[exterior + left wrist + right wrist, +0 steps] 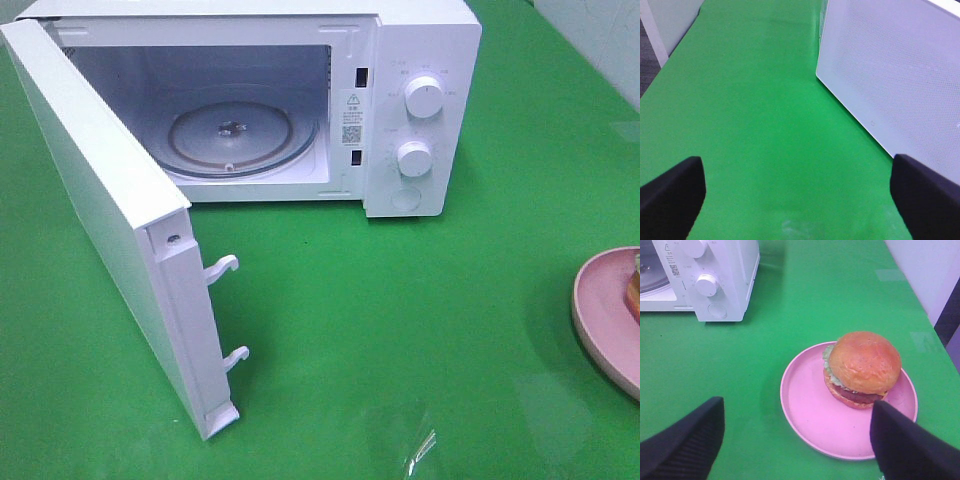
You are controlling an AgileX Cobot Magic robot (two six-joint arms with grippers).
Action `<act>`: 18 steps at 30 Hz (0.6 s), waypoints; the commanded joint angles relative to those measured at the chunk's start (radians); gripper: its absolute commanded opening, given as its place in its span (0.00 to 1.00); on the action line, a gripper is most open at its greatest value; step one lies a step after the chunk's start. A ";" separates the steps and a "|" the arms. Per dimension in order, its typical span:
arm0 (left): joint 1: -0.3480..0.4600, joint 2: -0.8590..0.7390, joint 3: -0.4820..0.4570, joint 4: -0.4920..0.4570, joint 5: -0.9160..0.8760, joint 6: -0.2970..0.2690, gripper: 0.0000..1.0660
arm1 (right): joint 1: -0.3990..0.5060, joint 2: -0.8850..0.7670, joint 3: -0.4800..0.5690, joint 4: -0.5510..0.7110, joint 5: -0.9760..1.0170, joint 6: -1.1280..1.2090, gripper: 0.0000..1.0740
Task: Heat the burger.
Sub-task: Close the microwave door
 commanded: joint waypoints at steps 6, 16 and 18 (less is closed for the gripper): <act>0.001 -0.005 -0.001 -0.002 0.004 0.002 0.86 | -0.005 -0.027 0.002 -0.002 -0.012 -0.007 0.71; 0.001 -0.005 -0.001 -0.002 0.004 0.002 0.86 | -0.005 -0.027 0.002 -0.002 -0.012 -0.007 0.71; 0.001 -0.005 -0.001 -0.002 0.004 0.002 0.86 | -0.005 -0.027 0.002 -0.002 -0.012 -0.007 0.71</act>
